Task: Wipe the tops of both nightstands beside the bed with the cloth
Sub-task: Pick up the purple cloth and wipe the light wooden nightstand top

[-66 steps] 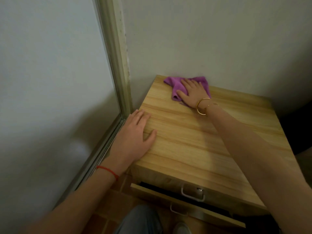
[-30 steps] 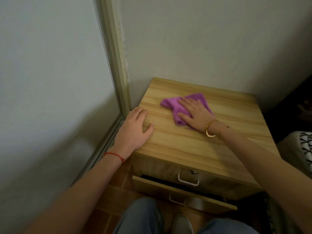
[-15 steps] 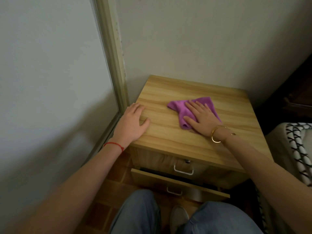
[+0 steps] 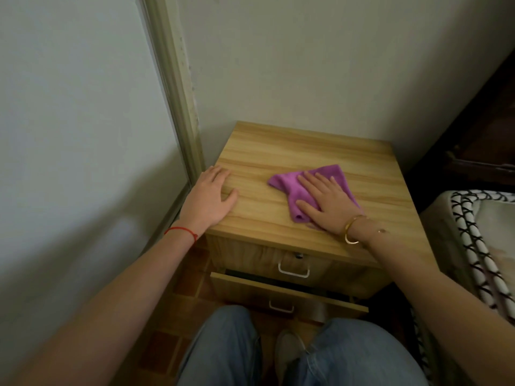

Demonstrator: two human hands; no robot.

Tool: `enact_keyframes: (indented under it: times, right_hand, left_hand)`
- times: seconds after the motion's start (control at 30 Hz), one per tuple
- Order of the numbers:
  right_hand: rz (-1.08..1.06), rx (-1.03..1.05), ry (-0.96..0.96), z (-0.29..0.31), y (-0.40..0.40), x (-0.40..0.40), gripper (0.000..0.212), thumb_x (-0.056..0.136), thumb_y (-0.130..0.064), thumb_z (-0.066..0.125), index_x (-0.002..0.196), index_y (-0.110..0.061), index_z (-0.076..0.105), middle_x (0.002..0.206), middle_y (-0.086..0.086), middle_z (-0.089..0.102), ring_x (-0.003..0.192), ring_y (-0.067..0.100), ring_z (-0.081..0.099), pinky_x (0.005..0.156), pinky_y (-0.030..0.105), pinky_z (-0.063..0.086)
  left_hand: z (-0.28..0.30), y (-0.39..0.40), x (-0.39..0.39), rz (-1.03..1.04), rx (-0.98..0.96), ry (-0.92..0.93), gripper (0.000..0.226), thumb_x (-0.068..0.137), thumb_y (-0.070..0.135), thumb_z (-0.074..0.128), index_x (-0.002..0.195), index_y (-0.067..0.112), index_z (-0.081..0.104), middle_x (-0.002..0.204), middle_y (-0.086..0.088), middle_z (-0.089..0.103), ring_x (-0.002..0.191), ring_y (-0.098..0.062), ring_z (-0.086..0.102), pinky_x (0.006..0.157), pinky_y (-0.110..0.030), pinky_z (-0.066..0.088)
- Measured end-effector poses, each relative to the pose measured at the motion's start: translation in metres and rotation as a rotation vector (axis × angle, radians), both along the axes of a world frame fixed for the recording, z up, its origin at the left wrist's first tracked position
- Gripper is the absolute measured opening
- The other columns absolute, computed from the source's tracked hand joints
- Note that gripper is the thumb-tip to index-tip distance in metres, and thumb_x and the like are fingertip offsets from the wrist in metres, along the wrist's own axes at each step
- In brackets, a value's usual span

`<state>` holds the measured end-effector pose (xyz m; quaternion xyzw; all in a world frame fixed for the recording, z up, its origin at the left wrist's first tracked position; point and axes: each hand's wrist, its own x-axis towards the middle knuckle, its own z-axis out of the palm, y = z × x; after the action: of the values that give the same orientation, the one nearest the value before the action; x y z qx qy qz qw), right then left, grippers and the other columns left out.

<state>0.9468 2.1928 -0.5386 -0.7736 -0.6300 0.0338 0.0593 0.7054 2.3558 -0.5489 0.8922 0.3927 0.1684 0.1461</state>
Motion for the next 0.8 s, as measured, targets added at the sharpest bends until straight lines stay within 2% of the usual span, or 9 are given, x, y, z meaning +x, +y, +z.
enact_keyframes:
  times: [0.1, 0.17, 0.27, 0.37, 0.57, 0.63, 0.73, 0.8]
  right_hand:
    - [0.214, 0.023, 0.011, -0.004, -0.015, -0.045, 0.075, 0.087, -0.069, 0.015, 0.151, -0.031, 0.006, 0.158, -0.008, 0.005, 0.145, 0.01, 0.001, 0.119, 0.036, -0.003]
    - [0.275, 0.022, 0.017, -0.004, -0.021, -0.048, 0.071, 0.09, -0.066, 0.019, 0.151, -0.033, 0.005, 0.158, -0.01, 0.004, 0.145, 0.007, 0.0, 0.118, 0.034, -0.005]
    - [0.119, 0.009, 0.027, -0.003, -0.01, -0.007, 0.074, 0.087, -0.068, 0.017, 0.151, -0.032, 0.008, 0.159, -0.007, 0.007, 0.146, 0.011, 0.004, 0.116, 0.032, -0.006]
    - [-0.052, -0.002, -0.008, -0.002, 0.003, 0.014, 0.077, 0.086, -0.069, 0.014, 0.151, -0.028, 0.01, 0.159, -0.004, 0.009, 0.146, 0.016, 0.007, 0.117, 0.035, -0.002]
    - [0.313, 0.049, 0.016, -0.006, -0.016, -0.061, 0.07, 0.091, -0.064, 0.021, 0.151, -0.032, 0.006, 0.158, -0.009, 0.006, 0.145, 0.008, 0.001, 0.118, 0.034, -0.005]
    - [0.25, 0.038, 0.03, -0.006, -0.009, -0.038, 0.07, 0.091, -0.065, 0.022, 0.151, -0.033, 0.007, 0.158, -0.009, 0.006, 0.146, 0.008, 0.002, 0.118, 0.032, -0.005]
    - [-0.026, -0.003, 0.024, -0.003, 0.011, 0.014, 0.076, 0.087, -0.068, 0.02, 0.151, -0.029, 0.011, 0.159, -0.004, 0.009, 0.146, 0.015, 0.006, 0.117, 0.033, -0.004]
    - [-0.106, -0.009, -0.011, -0.004, 0.02, 0.022, 0.071, 0.092, -0.062, 0.027, 0.151, -0.026, 0.012, 0.159, -0.002, 0.01, 0.146, 0.018, 0.007, 0.117, 0.036, -0.003]
  left_hand:
    - [0.0, 0.0, 0.001, 0.002, -0.002, -0.005, 0.062, 0.097, 0.047, 0.044, 0.15, 0.018, 0.032, 0.159, -0.003, 0.024, 0.148, -0.018, 0.015, 0.119, -0.03, 0.009]
    - [0.0, 0.0, 0.001, 0.001, -0.007, -0.007, 0.062, 0.097, 0.046, 0.045, 0.15, 0.017, 0.032, 0.159, -0.003, 0.025, 0.148, -0.018, 0.016, 0.12, -0.032, 0.01]
    - [0.0, -0.001, 0.001, -0.003, -0.001, 0.012, 0.063, 0.098, 0.049, 0.042, 0.151, 0.018, 0.03, 0.16, -0.004, 0.023, 0.148, -0.019, 0.014, 0.119, -0.031, 0.009]
    - [0.0, -0.001, 0.0, 0.001, 0.003, 0.018, 0.063, 0.098, 0.05, 0.04, 0.152, 0.019, 0.028, 0.16, -0.003, 0.021, 0.148, -0.018, 0.013, 0.118, -0.03, 0.007]
    - [0.0, 0.0, 0.002, 0.001, 0.0, -0.005, 0.062, 0.097, 0.046, 0.045, 0.15, 0.016, 0.032, 0.158, -0.005, 0.026, 0.147, -0.019, 0.017, 0.121, -0.033, 0.01]
    - [0.0, -0.001, 0.002, 0.0, -0.001, -0.001, 0.062, 0.097, 0.047, 0.043, 0.15, 0.017, 0.031, 0.159, -0.004, 0.024, 0.148, -0.019, 0.015, 0.12, -0.032, 0.01]
    - [0.0, -0.001, 0.0, 0.001, -0.005, -0.008, 0.063, 0.098, 0.049, 0.042, 0.151, 0.019, 0.03, 0.16, -0.002, 0.023, 0.148, -0.017, 0.014, 0.119, -0.031, 0.009]
    - [-0.001, 0.0, 0.0, -0.001, -0.007, -0.022, 0.063, 0.097, 0.049, 0.043, 0.151, 0.018, 0.031, 0.159, -0.002, 0.024, 0.148, -0.017, 0.015, 0.119, -0.031, 0.009]
